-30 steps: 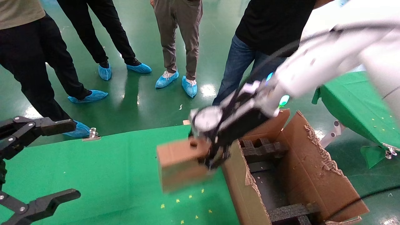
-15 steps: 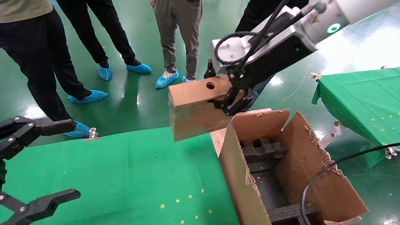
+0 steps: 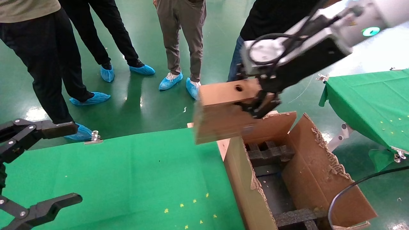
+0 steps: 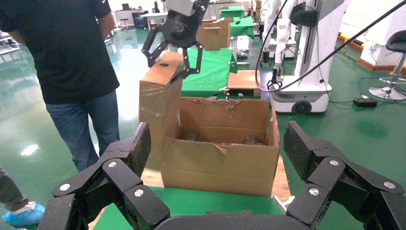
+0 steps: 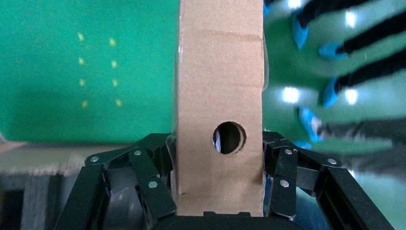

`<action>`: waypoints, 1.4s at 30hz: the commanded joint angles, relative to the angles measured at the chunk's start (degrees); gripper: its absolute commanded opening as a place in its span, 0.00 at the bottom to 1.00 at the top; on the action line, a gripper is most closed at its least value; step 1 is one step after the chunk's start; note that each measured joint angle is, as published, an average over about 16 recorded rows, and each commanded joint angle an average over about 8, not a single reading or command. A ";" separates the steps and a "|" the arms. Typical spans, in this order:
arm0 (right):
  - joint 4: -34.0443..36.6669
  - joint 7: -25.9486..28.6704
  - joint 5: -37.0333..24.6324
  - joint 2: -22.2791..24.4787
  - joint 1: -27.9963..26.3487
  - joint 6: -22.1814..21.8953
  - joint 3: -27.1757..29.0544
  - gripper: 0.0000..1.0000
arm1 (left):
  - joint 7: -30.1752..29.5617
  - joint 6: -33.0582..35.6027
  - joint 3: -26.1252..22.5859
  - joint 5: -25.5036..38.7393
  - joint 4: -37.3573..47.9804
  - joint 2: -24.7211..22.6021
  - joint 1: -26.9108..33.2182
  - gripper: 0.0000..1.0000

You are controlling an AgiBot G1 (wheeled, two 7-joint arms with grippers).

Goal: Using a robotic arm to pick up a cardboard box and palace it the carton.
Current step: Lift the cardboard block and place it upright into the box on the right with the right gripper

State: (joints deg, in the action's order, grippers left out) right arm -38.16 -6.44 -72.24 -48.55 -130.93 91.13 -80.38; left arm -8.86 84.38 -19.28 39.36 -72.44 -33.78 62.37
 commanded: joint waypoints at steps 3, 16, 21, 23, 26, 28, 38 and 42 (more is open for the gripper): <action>-0.20 0.16 -0.45 3.06 -2.12 0.08 -3.03 0.00 | 0.00 0.00 0.00 0.00 0.00 0.00 0.00 1.00; -3.49 2.14 -3.56 15.33 -7.11 -0.50 -12.85 0.00 | 0.01 -0.01 -0.02 -0.01 0.00 0.01 0.00 1.00; -4.91 2.89 -2.92 17.96 -7.03 -0.92 -14.55 0.00 | 0.01 -0.01 -0.02 -0.01 0.00 0.01 0.00 1.00; -5.48 3.07 -2.59 18.59 -7.00 -1.03 -15.06 0.00 | 0.01 -0.01 -0.02 -0.02 0.00 0.01 0.00 1.00; -6.18 3.24 -2.29 19.00 -6.89 -1.08 -15.68 0.00 | 0.01 -0.02 -0.02 -0.02 0.01 0.01 0.00 1.00; -6.44 3.23 -2.25 19.10 -6.88 -1.08 -15.93 0.00 | 0.02 -0.02 -0.02 -0.02 0.01 0.02 0.00 1.00; -6.33 4.01 -1.64 19.03 -6.13 -1.48 -15.82 0.00 | 0.02 -0.02 -0.02 -0.02 0.01 0.02 0.00 1.00; -7.54 7.47 -0.69 20.00 -4.42 -3.59 -16.25 0.00 | 0.02 -0.02 -0.02 -0.02 0.02 0.02 0.00 1.00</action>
State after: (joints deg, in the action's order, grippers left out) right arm -46.77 2.82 -73.53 -28.13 -135.28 86.65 -96.74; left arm -8.84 84.36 -19.30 39.34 -72.42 -33.76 62.38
